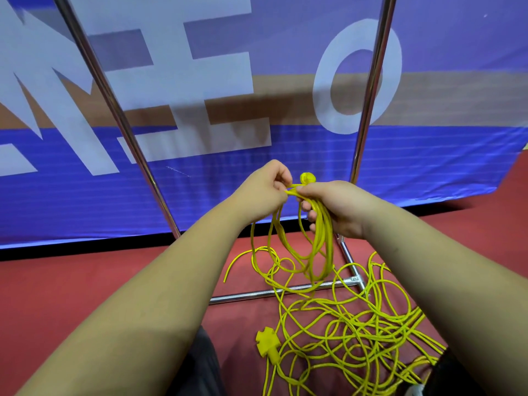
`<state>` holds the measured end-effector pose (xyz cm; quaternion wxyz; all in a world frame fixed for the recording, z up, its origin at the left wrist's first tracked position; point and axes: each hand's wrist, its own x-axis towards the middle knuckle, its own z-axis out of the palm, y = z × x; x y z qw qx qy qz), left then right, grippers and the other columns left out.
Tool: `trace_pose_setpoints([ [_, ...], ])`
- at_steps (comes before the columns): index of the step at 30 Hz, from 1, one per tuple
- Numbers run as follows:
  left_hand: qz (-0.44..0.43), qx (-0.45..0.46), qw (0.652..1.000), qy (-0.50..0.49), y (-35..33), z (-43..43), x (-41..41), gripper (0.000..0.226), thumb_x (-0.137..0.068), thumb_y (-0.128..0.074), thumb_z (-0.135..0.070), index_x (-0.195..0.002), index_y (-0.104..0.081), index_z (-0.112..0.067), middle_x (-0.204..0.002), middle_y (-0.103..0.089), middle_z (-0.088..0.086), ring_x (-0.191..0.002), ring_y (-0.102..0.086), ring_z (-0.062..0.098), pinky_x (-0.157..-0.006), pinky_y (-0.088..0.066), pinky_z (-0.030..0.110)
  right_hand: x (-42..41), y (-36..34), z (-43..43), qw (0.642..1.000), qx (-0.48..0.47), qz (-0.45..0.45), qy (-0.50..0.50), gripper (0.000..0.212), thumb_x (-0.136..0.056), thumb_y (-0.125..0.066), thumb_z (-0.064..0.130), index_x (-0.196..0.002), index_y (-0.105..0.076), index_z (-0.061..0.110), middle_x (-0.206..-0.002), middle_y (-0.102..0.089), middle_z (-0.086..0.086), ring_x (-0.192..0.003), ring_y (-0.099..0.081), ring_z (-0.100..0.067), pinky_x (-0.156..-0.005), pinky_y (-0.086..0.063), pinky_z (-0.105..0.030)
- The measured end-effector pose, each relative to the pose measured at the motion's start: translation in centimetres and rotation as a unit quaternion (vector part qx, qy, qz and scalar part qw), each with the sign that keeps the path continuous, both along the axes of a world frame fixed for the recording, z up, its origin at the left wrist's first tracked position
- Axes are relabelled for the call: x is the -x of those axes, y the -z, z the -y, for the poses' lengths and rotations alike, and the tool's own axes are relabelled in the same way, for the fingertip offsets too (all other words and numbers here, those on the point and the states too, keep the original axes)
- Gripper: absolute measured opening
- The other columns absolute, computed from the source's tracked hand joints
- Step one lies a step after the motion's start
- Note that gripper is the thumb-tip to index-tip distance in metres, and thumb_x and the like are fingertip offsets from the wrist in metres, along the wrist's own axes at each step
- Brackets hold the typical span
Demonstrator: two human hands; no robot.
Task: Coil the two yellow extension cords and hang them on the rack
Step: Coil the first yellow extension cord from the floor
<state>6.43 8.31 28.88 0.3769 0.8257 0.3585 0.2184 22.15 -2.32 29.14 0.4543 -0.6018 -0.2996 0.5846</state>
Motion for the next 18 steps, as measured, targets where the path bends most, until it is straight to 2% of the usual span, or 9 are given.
trace_pose_setpoints([
  [2, -0.061, -0.066, 0.996, -0.003, 0.5, -0.1, 0.4, 0.021, -0.085, -0.062, -0.003, -0.099, -0.056, -0.019, -0.089, -0.063, -0.001, -0.071, -0.058, 0.015, -0.064, -0.047, 0.029, 0.1, 0.0, 0.1, 1.0, 0.004, 0.009, 0.0, 0.016, -0.101, -0.069, 0.032, -0.095, -0.068, 0.018, -0.064, -0.055, 0.005, -0.05, -0.051, -0.011, -0.056, -0.051, -0.031],
  [4, -0.119, -0.094, 0.988, -0.004, 1.4, -0.6, 0.9, 0.016, -0.088, -0.066, -0.01, -0.1, -0.057, -0.016, -0.098, -0.062, 0.0, -0.082, -0.06, 0.017, -0.069, -0.047, 0.028, -0.1, -0.1, 0.2, 1.0, 0.006, 0.007, 0.009, 0.018, -0.099, -0.073, 0.032, -0.09, -0.069, 0.018, -0.062, -0.051, 0.005, -0.048, -0.049, -0.011, -0.052, -0.05, -0.029],
  [8, -0.199, -0.006, 0.979, 0.031, 3.0, -1.7, 1.6, 0.016, -0.089, -0.07, -0.022, -0.104, -0.064, -0.023, -0.105, -0.072, -0.004, -0.097, -0.068, 0.02, -0.083, -0.057, 0.037, -0.7, -0.6, 0.4, 1.0, -0.01, -0.009, 0.012, 0.02, -0.098, -0.075, 0.031, -0.087, -0.066, 0.016, -0.062, -0.051, 0.003, -0.049, -0.049, -0.012, -0.051, -0.048, -0.03],
  [11, -0.204, 0.037, 0.977, 0.05, 3.5, -1.5, 1.3, 0.015, -0.091, -0.075, -0.025, -0.104, -0.067, -0.022, -0.103, -0.074, 0.0, -0.098, -0.073, 0.019, -0.084, -0.061, 0.041, -1.1, -0.8, 0.4, 1.0, -0.019, -0.016, 0.017, 0.02, -0.097, -0.076, 0.032, -0.089, -0.067, 0.016, -0.064, -0.054, 0.002, -0.052, -0.052, -0.014, -0.054, -0.05, -0.032],
  [15, -0.159, -0.014, 0.987, -0.001, 3.5, -1.3, 0.4, 0.01, -0.097, -0.07, -0.028, -0.094, -0.069, -0.019, -0.09, -0.076, 0.0, -0.082, -0.075, 0.017, -0.078, -0.062, 0.042, -1.5, -1.1, 0.7, 0.999, -0.021, -0.031, 0.008, 0.025, -0.1, -0.073, 0.037, -0.09, -0.067, 0.015, -0.067, -0.06, 0.001, -0.055, -0.059, -0.016, -0.06, -0.056, -0.036],
  [18, -0.14, -0.097, 0.985, -0.042, 2.6, -1.8, 0.2, 0.005, -0.096, -0.068, -0.025, -0.092, -0.068, -0.027, -0.083, -0.073, -0.008, -0.079, -0.072, 0.014, -0.078, -0.06, 0.042, -1.8, -1.2, 0.8, 1.0, -0.017, -0.021, -0.001, 0.034, -0.1, -0.071, 0.045, -0.089, -0.069, 0.013, -0.073, -0.066, -0.001, -0.058, -0.065, -0.017, -0.062, -0.06, -0.039],
])
